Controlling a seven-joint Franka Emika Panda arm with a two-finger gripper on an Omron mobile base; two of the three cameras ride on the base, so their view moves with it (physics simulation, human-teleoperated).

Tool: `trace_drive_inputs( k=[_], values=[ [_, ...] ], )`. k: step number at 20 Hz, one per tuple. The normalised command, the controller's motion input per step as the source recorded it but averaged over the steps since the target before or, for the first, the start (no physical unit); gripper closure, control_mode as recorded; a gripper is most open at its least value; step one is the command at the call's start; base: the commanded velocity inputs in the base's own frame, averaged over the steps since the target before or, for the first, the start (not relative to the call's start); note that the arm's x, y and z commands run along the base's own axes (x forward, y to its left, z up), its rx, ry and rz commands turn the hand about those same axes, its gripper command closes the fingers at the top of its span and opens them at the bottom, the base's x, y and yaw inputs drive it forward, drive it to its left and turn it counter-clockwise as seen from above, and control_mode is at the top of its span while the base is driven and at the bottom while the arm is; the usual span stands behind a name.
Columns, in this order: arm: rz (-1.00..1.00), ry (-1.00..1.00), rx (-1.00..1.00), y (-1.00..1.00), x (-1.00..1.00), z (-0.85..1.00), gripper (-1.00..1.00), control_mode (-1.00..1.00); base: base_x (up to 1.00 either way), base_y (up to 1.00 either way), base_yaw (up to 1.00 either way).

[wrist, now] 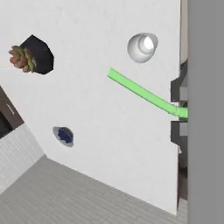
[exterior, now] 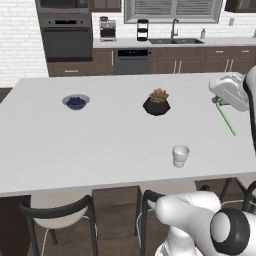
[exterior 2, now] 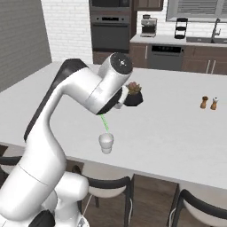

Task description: Take a straw from the drawer in front and place it inside the glass cup on the dining counter.

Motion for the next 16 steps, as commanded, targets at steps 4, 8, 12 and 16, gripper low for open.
trace_drive_inputs(
  k=[4, 8, 12, 16],
  values=[
    [0.09, -0.23, 0.19, 0.12, 0.0, 0.0, 1.0, -1.0, 0.0, 0.0, 0.0],
    [0.05, -0.05, 0.16, 0.29, 0.36, 0.0, 1.0, -1.0, 0.0, 0.0, 0.0],
    [0.0, 0.0, 0.11, 0.4, 0.44, -0.02, 1.0, -1.0, 0.0, 0.0, 0.0],
    [0.0, 0.0, 0.02, 0.12, 0.5, -0.16, 1.0, -1.0, 0.0, 0.0, 0.0]
  ],
)
